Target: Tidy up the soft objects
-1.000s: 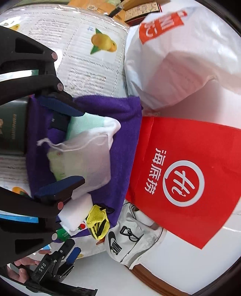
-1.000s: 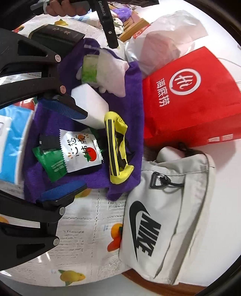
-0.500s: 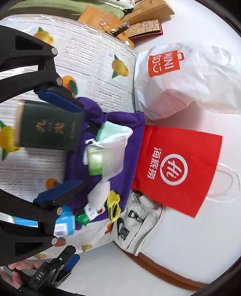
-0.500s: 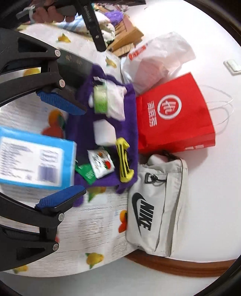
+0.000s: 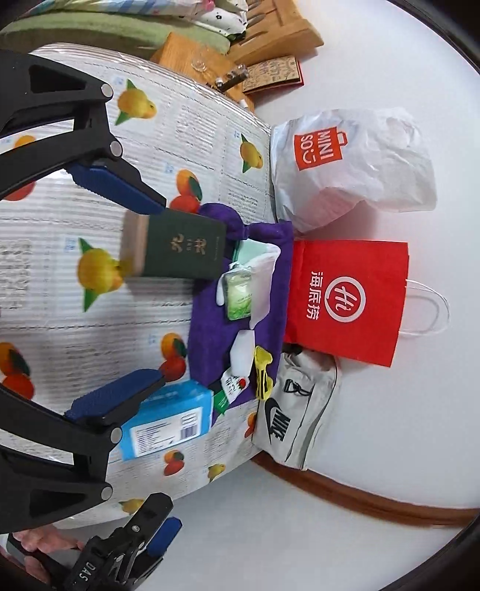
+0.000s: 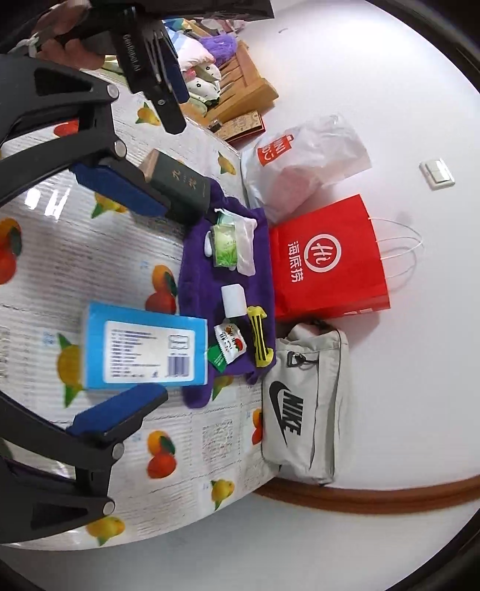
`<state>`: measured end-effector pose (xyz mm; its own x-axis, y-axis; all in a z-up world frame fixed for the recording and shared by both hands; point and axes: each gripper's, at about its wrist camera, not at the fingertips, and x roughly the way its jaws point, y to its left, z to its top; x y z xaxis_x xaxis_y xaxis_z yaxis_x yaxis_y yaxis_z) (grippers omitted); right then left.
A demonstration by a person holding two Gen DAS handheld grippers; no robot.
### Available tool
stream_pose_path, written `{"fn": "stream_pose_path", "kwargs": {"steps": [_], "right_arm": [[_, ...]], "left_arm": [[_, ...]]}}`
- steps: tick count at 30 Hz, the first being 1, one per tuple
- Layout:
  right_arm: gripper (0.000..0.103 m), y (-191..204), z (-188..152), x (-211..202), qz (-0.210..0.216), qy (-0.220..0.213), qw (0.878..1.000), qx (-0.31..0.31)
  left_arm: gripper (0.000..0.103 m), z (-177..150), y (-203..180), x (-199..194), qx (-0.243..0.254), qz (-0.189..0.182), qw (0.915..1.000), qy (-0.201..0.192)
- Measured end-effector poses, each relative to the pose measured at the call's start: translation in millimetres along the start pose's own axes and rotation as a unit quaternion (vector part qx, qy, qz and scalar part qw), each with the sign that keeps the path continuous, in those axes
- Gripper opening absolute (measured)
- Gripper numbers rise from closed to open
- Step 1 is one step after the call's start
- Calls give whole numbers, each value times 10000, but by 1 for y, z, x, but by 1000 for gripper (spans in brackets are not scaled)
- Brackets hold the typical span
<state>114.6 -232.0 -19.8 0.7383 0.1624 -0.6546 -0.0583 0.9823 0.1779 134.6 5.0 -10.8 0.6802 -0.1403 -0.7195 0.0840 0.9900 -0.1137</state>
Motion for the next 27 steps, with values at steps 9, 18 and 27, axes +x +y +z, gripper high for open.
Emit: {"fn": "stream_pose_path", "kwargs": {"steps": [9, 18, 27], "right_arm": [[103, 9, -42, -39, -351, -134, 9991, -188], [103, 21, -72, -65, -418, -257, 9980, -405], [103, 30, -79, -74, -445, -304, 9971, -542]], "left_arm": [[97, -45, -15, -36, 132, 193, 9996, -145], [97, -66, -19, -65, 227, 316, 9987, -342], [97, -72, -20, -75, 213, 344, 9983, -426]]}}
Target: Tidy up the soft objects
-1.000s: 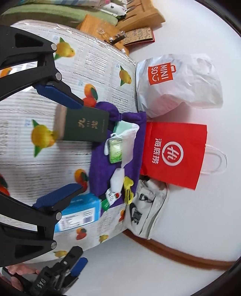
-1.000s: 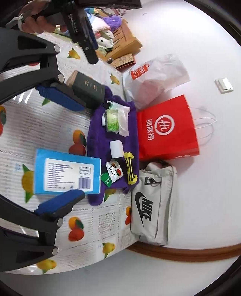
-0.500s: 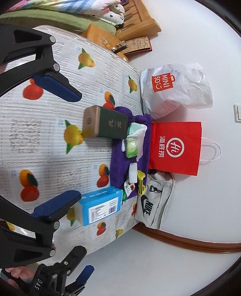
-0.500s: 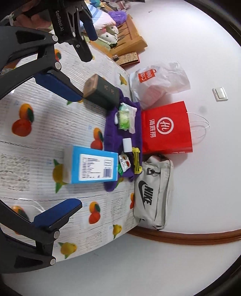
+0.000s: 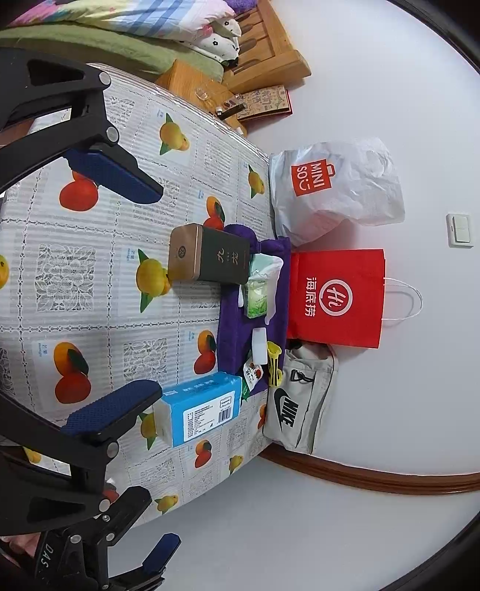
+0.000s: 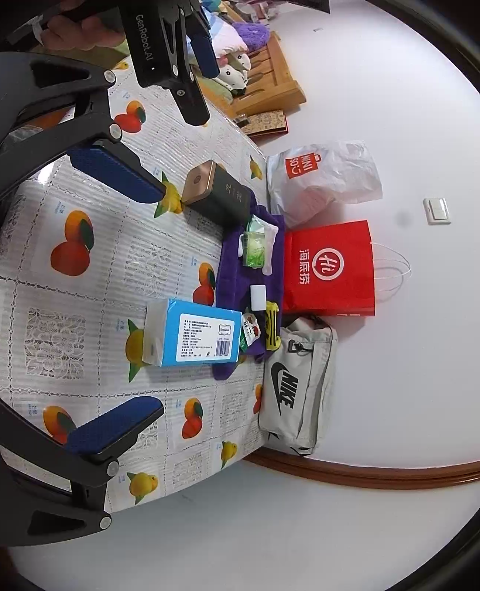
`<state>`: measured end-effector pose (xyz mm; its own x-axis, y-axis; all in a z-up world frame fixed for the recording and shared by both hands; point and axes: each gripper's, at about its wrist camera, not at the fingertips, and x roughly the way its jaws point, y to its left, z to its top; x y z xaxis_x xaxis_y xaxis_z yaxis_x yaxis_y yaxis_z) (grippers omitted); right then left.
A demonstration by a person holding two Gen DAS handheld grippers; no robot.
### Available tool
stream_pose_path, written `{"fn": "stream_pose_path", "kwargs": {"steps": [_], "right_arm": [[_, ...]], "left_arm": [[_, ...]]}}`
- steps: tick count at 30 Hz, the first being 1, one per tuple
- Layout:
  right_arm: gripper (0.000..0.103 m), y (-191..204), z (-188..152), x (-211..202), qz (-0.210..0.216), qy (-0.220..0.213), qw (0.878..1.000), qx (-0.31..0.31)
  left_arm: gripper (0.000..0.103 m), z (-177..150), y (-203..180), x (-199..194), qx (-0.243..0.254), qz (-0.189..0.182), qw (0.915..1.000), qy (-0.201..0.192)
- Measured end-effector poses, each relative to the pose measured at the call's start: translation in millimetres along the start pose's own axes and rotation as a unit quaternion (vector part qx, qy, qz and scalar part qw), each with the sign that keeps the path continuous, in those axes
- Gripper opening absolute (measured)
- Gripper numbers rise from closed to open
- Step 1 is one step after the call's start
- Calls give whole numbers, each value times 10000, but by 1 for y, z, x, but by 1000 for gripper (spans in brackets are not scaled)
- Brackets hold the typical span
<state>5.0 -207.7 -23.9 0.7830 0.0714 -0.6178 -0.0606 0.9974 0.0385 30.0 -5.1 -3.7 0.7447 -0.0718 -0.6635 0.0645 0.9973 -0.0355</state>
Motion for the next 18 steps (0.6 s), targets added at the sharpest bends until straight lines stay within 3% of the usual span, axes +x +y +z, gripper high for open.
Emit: {"fn": "stream_pose_path", "kwargs": {"steps": [18], "right_arm": [[103, 0, -2, -4, -81, 7, 10000, 32]], "left_arm": [[97, -4, -2, 0, 22, -3, 10000, 37]]}}
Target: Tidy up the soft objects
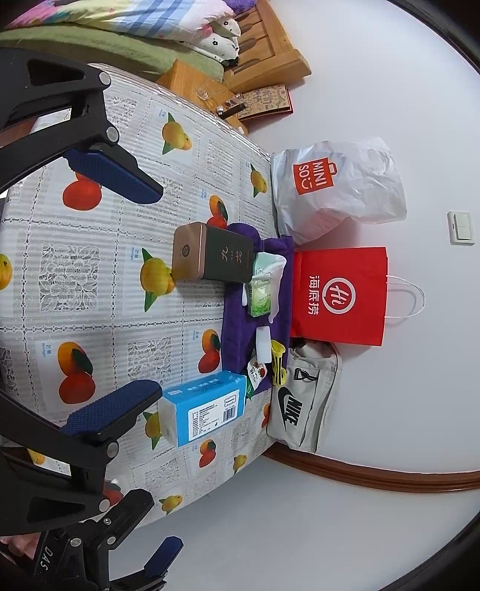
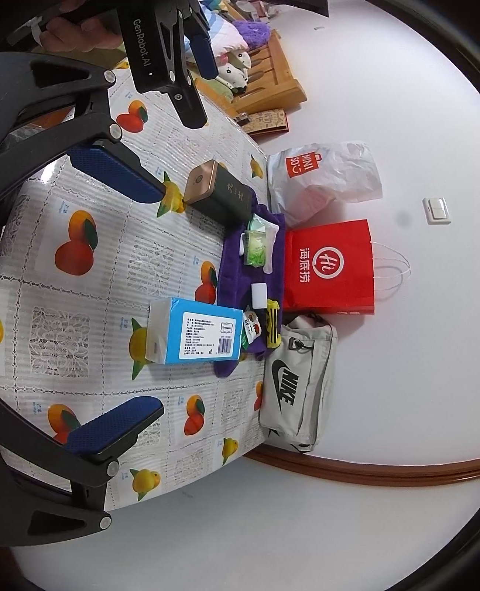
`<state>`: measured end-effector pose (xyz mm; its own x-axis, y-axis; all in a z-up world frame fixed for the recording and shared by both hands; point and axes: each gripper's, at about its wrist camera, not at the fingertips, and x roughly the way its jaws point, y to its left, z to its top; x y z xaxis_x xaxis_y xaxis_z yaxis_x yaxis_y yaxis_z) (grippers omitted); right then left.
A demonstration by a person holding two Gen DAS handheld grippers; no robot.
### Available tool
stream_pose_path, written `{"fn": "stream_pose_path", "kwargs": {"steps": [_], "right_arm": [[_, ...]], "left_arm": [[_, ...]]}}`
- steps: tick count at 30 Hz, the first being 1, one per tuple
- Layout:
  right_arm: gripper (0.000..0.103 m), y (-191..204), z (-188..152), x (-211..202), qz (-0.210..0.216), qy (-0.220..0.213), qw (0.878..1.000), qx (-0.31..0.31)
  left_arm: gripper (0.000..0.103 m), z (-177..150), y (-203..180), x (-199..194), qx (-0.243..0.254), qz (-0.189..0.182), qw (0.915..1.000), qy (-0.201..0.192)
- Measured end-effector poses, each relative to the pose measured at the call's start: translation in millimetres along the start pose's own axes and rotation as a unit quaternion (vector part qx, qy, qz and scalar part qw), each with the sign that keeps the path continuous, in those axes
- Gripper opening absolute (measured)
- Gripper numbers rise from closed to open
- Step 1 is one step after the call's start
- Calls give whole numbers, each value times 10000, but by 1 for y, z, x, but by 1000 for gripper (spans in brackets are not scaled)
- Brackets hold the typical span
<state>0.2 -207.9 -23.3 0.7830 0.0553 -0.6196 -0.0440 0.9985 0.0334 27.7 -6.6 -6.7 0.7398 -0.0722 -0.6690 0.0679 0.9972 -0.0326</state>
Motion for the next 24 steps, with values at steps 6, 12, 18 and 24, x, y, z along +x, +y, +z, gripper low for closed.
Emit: {"fn": "stream_pose_path", "kwargs": {"steps": [6, 12, 18, 24], "right_arm": [[103, -1, 0, -1, -14, 13, 10000, 48], [103, -2, 0, 0, -11, 14, 10000, 69], [103, -2, 0, -1, -20, 6, 10000, 76], [103, -3, -1, -2, -20, -2, 10000, 93]], "left_arm": [[97, 0, 0, 0, 2, -5, 10000, -7], [97, 0, 0, 0, 2, -9, 10000, -6], [97, 0, 0, -1, 1, -5, 10000, -1], [97, 0, 1, -1, 6, -12, 10000, -11]]}}
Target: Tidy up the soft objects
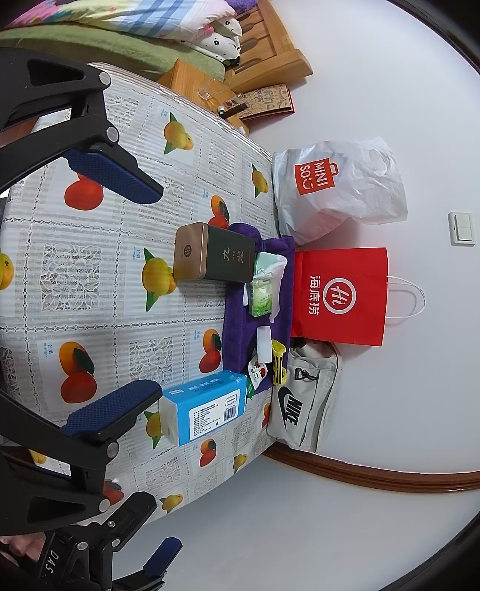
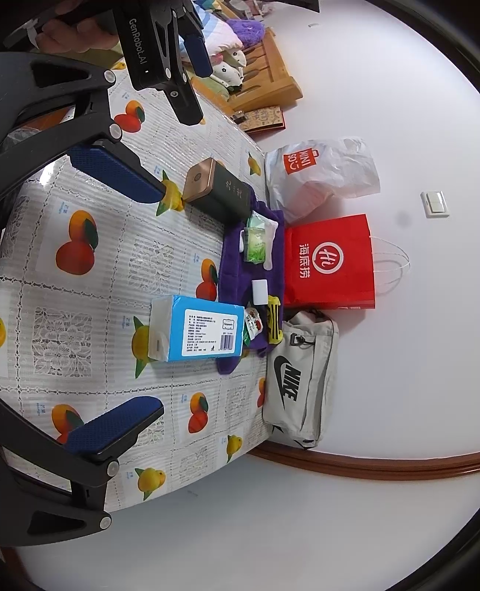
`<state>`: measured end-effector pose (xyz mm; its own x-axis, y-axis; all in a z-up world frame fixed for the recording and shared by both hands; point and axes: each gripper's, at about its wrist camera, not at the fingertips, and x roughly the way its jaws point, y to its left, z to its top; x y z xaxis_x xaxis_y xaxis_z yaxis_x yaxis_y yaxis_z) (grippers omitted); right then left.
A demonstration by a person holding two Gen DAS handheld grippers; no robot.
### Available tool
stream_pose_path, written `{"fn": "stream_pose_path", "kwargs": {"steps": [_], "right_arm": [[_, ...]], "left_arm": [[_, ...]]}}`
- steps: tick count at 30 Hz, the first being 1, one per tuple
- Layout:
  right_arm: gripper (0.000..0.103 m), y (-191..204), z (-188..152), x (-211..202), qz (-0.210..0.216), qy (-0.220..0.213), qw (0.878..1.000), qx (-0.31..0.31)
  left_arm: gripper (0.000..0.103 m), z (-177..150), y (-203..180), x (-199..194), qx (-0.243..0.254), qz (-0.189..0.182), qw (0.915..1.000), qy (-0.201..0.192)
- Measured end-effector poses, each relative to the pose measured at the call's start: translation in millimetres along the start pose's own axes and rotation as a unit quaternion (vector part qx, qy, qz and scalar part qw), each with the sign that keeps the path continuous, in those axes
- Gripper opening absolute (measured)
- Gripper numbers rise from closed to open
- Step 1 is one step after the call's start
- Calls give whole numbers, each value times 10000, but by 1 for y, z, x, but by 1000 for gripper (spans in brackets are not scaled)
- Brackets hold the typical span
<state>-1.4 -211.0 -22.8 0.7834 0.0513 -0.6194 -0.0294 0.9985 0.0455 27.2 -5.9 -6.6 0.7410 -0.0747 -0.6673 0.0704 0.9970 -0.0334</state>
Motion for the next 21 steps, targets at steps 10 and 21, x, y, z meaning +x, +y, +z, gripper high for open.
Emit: {"fn": "stream_pose_path", "kwargs": {"steps": [10, 21], "right_arm": [[103, 1, 0, -1, -4, -13, 10000, 10], [103, 1, 0, -1, 7, -10, 10000, 9]], "left_arm": [[97, 0, 0, -1, -6, 8, 10000, 4], [97, 0, 0, -1, -5, 5, 10000, 4]]}}
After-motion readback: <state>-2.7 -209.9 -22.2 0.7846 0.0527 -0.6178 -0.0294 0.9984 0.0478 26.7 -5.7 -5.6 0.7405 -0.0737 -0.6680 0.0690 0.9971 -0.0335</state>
